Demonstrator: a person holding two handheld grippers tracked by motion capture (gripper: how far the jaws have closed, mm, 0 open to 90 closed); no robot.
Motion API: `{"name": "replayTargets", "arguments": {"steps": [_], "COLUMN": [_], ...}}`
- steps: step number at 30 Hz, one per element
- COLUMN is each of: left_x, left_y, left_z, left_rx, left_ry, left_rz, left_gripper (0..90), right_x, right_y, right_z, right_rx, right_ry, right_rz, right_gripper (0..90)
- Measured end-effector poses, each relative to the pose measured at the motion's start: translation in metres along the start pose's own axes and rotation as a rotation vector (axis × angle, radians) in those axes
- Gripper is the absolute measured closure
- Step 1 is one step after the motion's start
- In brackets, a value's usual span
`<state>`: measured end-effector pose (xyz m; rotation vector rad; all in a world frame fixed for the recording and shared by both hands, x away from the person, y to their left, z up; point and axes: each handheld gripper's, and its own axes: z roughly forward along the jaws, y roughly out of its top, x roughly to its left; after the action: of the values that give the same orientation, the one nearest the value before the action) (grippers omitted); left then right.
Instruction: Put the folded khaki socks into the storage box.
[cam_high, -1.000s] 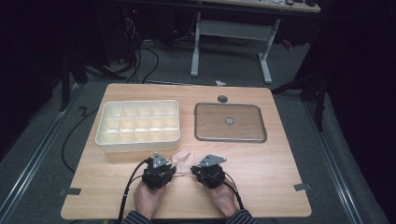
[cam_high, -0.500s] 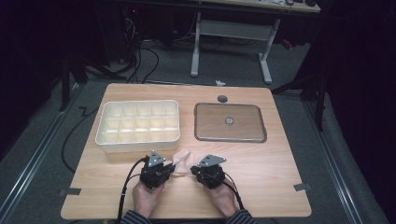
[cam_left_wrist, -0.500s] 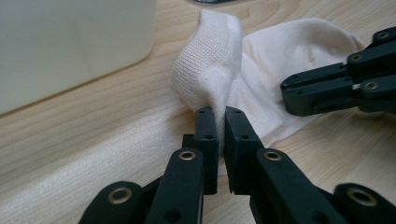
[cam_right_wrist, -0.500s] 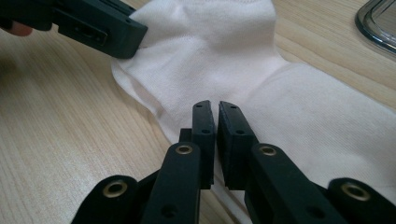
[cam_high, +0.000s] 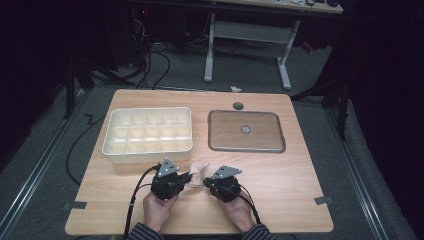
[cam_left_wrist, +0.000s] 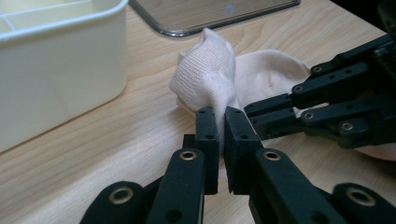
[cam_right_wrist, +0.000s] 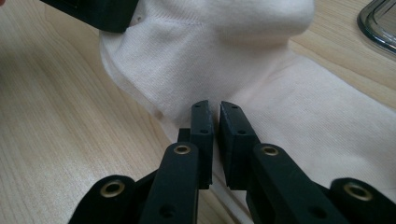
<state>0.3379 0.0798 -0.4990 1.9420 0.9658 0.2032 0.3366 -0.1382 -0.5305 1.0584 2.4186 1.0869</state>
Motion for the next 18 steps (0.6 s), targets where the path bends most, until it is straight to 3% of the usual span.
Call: {"name": "replayTargets", "arguments": {"steps": [6, 18], "left_x": [-0.0018, -0.0008], "left_y": [0.0076, 0.0103], "left_z": [-0.0013, -0.0031], "left_rx": [0.000, -0.010], "left_ry": [-0.026, -0.059], "left_rz": [0.051, 0.046], "left_gripper": [85.9, 86.2], "right_x": [-0.0006, 0.0012], "right_y": [0.0009, 0.0062], "right_z": [0.0011, 0.0066], "right_rx": [0.001, 0.005], "right_ry": [0.011, 0.033], "right_rz": [0.007, -0.001], "right_gripper": [83.7, 82.9]}}
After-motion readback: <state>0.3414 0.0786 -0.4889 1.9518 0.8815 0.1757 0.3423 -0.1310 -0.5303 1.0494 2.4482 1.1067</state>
